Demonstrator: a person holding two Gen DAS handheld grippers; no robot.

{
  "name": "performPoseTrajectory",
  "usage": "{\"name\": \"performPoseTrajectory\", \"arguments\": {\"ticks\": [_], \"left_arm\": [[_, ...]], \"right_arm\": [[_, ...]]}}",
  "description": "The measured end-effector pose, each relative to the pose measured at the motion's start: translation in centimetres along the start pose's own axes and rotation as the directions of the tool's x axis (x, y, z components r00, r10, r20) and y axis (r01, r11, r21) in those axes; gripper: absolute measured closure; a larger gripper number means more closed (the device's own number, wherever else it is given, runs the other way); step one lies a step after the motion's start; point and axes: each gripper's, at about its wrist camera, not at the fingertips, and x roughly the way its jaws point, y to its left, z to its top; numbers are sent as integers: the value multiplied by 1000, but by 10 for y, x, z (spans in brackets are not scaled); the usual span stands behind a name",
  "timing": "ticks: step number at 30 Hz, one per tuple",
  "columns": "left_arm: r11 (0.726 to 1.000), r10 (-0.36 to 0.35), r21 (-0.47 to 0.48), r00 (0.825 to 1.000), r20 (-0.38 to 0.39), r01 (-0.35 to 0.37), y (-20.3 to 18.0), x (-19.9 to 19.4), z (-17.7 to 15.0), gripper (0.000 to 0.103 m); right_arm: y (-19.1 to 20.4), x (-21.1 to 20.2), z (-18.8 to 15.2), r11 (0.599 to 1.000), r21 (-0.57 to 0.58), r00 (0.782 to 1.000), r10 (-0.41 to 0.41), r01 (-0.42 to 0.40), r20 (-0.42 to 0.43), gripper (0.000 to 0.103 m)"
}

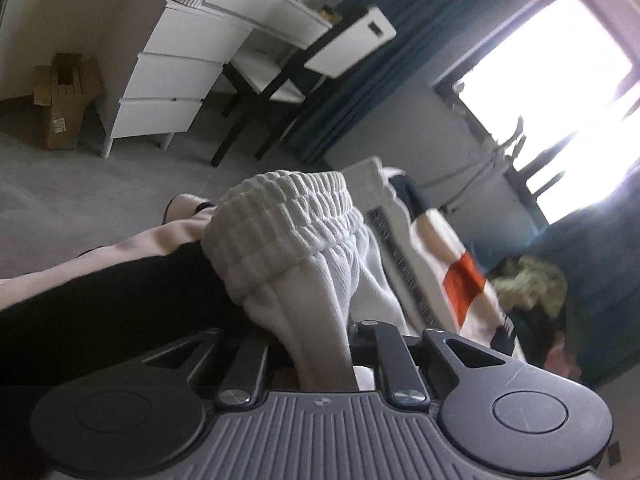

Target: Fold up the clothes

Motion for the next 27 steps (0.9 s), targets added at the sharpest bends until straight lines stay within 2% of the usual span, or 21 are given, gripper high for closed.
{"name": "performPoseTrajectory", "arguments": {"ticks": [2,6,7,8,10,11,12,13,16,18,20,21,25,27], "left_arm": [[1000,15,4,999,-41,-15,3,-3,2,78],[998,61,30,997,-51,-60,3,-27,1,69],[997,69,45,997,-39,-68,1,-36,2,60],[995,77,61,997,-25,-76,-2,-45,2,51],[990,95,100,995,15,-96,-12,-68,-1,38],[987,98,124,995,34,-101,-19,-75,-2,31],[983,100,149,994,53,-107,-26,-83,-3,29],[976,96,188,993,67,-107,-38,-88,-8,25],[946,79,305,991,105,-107,-75,-105,-24,21],[929,51,361,994,101,-84,-101,-108,-40,19],[908,17,415,996,87,-52,-127,-107,-59,8],[897,-3,442,997,75,-30,-140,-105,-69,6],[816,-83,575,996,23,54,-188,-86,-124,4],[779,-96,621,995,-21,89,-204,-72,-153,3]], "right_arm": [[-1,-2,1,1000,15,1000,23,-23,5,86],[-17,2,5,997,71,999,37,-36,-16,84],[-20,4,7,995,90,999,43,-40,-24,82],[-23,5,9,993,108,998,48,-45,-30,77],[-28,3,11,989,133,998,63,-59,-26,59],[-29,2,10,987,144,997,77,-74,-17,44],[-30,0,9,984,155,996,91,-89,-8,35],[-30,-1,9,981,163,995,105,-103,-1,33],[-23,2,4,983,131,991,130,-126,-15,30],[-18,5,2,985,107,990,141,-137,-31,30],[-15,7,1,986,99,990,138,-135,-28,30],[-15,7,1,986,98,991,135,-133,-23,30],[-19,8,0,981,129,990,144,-143,7,30],[-20,8,0,978,138,988,153,-155,25,30]]}}
